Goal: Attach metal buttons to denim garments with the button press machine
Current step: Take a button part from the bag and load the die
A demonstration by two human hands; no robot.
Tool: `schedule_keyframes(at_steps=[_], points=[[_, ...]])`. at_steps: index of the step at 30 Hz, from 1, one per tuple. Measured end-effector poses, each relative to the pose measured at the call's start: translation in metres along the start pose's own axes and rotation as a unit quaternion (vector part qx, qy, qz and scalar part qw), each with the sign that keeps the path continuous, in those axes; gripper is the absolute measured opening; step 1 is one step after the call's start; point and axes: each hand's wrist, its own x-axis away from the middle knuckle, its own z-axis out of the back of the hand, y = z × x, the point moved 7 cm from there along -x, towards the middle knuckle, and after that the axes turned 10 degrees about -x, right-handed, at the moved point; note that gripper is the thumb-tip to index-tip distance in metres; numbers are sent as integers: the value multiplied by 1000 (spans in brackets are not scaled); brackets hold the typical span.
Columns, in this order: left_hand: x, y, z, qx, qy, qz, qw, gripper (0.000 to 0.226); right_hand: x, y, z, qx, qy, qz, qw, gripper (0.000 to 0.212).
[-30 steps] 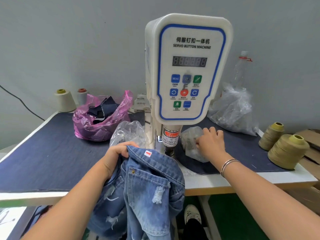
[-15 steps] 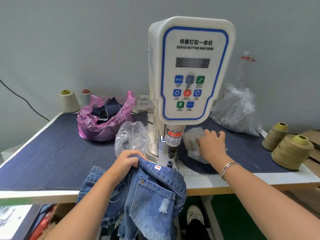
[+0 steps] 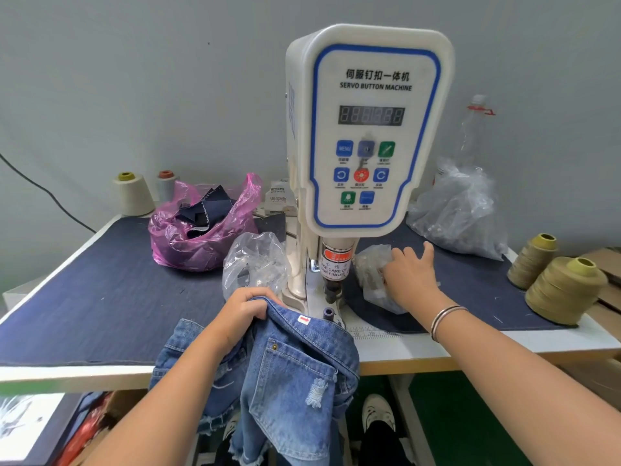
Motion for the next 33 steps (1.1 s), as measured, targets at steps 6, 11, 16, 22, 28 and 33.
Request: schedule_keyframes(at_steps=[6, 11, 16, 22, 28, 33], points=[[0, -1, 0, 2, 2, 5, 1000, 31, 1, -4, 2, 25, 1, 18, 1000, 22], [0, -1, 1, -3, 1, 5, 1000, 31, 5, -4, 4, 4, 8, -1, 1000, 22], [0, -1, 0, 5, 0, 7, 1000, 31, 15, 14, 7, -128, 41, -64, 989, 19], [-2, -1, 1, 0, 4, 4, 1000, 32, 47, 34, 42, -380, 210, -118, 893, 9], [-1, -1, 0, 3, 3, 3, 1000, 32, 97, -48, 32, -777, -36, -105, 620, 16], [0, -1, 0, 4, 4, 4, 1000, 31, 108, -79, 9, -851, -140, -203, 463, 12]])
